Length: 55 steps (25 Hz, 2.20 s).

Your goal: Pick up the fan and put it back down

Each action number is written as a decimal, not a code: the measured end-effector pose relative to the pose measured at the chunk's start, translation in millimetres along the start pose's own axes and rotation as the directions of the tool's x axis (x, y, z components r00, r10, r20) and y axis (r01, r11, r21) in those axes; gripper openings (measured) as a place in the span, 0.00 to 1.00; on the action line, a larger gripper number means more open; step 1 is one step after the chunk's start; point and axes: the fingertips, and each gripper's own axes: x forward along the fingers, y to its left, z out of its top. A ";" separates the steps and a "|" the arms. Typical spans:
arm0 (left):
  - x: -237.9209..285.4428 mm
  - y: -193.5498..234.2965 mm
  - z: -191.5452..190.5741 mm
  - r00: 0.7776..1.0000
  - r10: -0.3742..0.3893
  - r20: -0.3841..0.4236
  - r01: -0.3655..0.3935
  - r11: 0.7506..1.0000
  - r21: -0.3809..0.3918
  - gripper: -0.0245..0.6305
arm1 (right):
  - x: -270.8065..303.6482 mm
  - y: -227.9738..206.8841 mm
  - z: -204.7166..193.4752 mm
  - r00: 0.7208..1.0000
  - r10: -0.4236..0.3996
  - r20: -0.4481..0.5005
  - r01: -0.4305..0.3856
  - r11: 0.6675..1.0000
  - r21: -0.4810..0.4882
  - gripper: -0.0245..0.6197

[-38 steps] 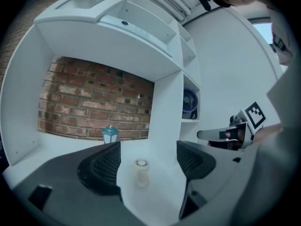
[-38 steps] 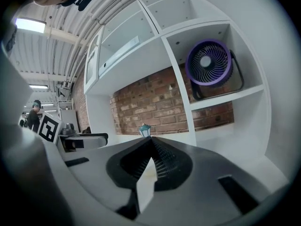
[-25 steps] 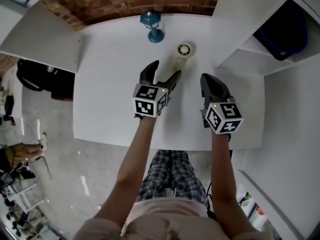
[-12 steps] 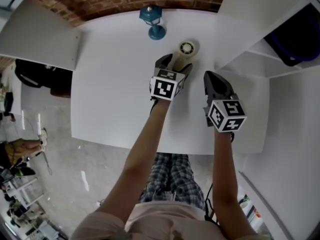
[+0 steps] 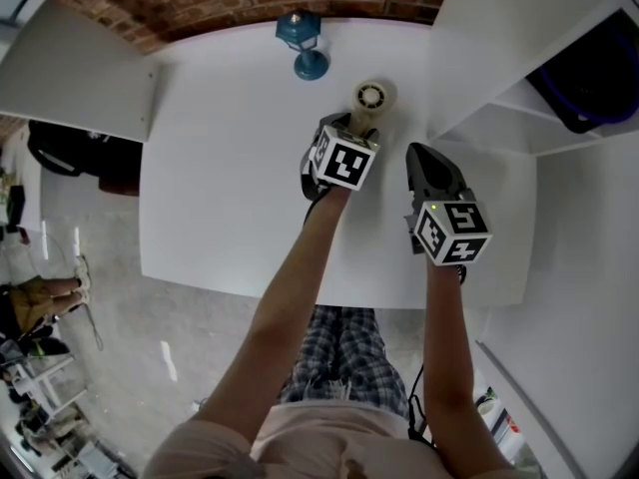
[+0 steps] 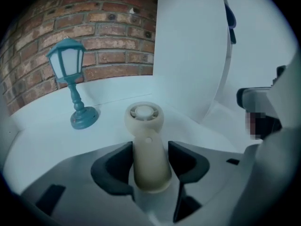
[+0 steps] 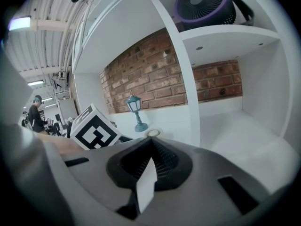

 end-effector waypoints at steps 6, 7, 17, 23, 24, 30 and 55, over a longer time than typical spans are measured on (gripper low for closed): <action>-2.5 4.1 -1.2 1.000 0.012 0.001 -0.012 1.000 -0.016 0.35 | -2.2 -0.9 -2.5 1.000 -0.006 -0.003 0.006 1.000 0.004 0.06; -3.5 3.7 -1.2 1.000 0.010 0.007 -0.010 1.000 -0.013 0.35 | -2.0 -0.5 -3.2 1.000 -0.006 -0.004 0.006 1.000 0.005 0.06; -40.9 6.3 18.3 0.989 0.014 0.145 -0.009 0.999 -0.035 0.35 | -7.2 8.5 1.2 1.000 -0.018 0.004 0.018 1.000 0.004 0.06; -103.1 7.8 52.4 0.951 0.029 0.308 -0.017 0.999 -0.043 0.35 | -19.3 19.2 20.2 0.999 -0.034 0.033 0.034 0.999 -0.005 0.06; -116.5 7.7 59.4 0.938 0.031 0.344 -0.017 0.999 -0.044 0.35 | -22.1 22.0 25.0 0.999 -0.036 0.041 0.036 0.999 -0.007 0.06; -205.2 3.7 93.2 0.839 0.069 0.540 -0.061 0.998 -0.033 0.35 | -40.0 40.4 53.4 0.995 -0.042 0.093 0.045 0.999 -0.021 0.06; -138.6 11.1 43.8 0.930 0.108 0.352 -0.055 0.986 -0.156 0.35 | -26.1 34.6 44.2 0.998 -0.039 0.056 0.040 0.999 -0.023 0.06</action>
